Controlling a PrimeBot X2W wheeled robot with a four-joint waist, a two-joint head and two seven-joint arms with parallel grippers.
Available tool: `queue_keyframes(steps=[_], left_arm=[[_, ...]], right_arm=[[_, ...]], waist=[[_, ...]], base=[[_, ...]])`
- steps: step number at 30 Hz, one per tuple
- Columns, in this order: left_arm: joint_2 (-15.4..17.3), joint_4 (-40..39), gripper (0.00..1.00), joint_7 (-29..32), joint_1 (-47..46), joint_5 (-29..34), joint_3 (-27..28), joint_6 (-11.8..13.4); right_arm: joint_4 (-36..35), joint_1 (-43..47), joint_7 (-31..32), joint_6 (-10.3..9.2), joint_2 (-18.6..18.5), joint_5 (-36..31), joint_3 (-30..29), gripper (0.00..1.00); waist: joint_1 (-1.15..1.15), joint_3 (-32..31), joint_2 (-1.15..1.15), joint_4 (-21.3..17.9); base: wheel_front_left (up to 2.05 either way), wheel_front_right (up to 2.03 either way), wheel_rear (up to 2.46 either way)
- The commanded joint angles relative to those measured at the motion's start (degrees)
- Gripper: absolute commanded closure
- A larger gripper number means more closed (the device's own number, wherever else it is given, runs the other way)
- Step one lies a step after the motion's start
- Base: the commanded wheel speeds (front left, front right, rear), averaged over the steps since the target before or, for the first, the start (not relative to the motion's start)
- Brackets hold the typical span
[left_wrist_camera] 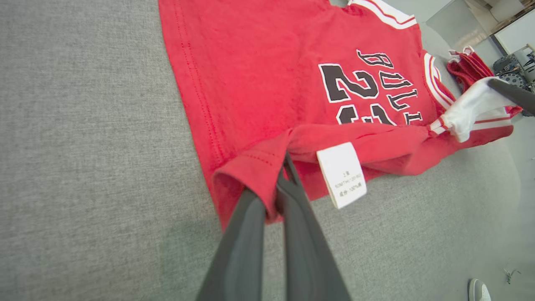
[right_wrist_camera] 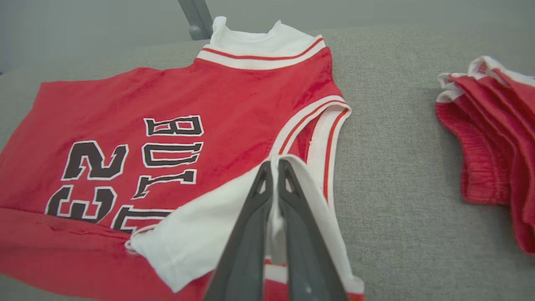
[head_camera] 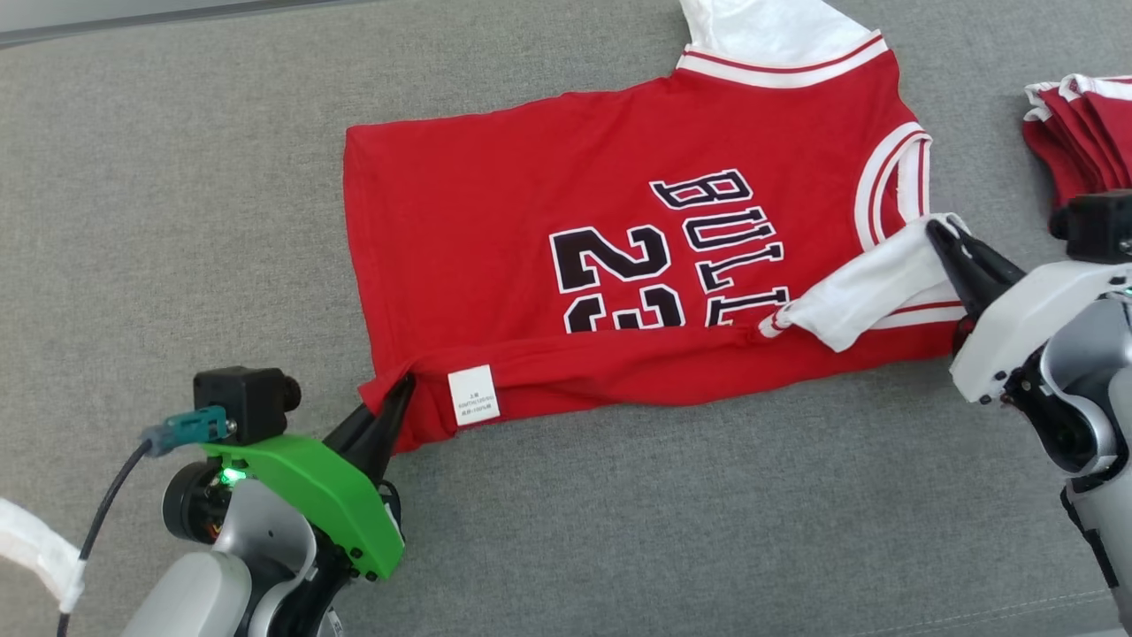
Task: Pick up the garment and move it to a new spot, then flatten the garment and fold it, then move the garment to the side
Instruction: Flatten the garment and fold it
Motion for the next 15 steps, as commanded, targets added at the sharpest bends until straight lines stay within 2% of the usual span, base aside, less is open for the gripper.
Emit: queue_keyframes(steps=[1,5,9,15], left_arm=[[0.04,1.16,0.00,0.65,-1.23,-0.27,-0.46,-0.53],[1.07,5.34,0.00,0.77,-2.68,1.93,-0.81,0.23],[2.14,5.82,0.00,-1.41,0.30,1.41,1.47,1.28],[2.22,-0.03,0.00,-5.04,7.71,-0.66,4.12,3.15]], right_arm=[[0.60,-1.25,0.77,0.02,-0.27,0.05,1.11,0.00],[3.08,-4.03,-3.75,0.01,-0.89,-2.87,0.41,0.00],[3.27,-3.06,-8.67,0.01,-2.22,-5.26,-0.77,0.00],[-0.58,5.92,-7.84,0.01,-5.70,-4.50,-1.34,0.00]], waist=[[0.00,0.02,0.00,0.02],[0.00,0.30,0.00,-0.13],[0.00,0.64,0.00,-0.68],[0.00,2.86,0.00,-1.52]], base=[[0.00,0.00,0.00],[0.00,0.00,0.00],[0.00,0.00,0.00],[0.00,0.00,0.00]])
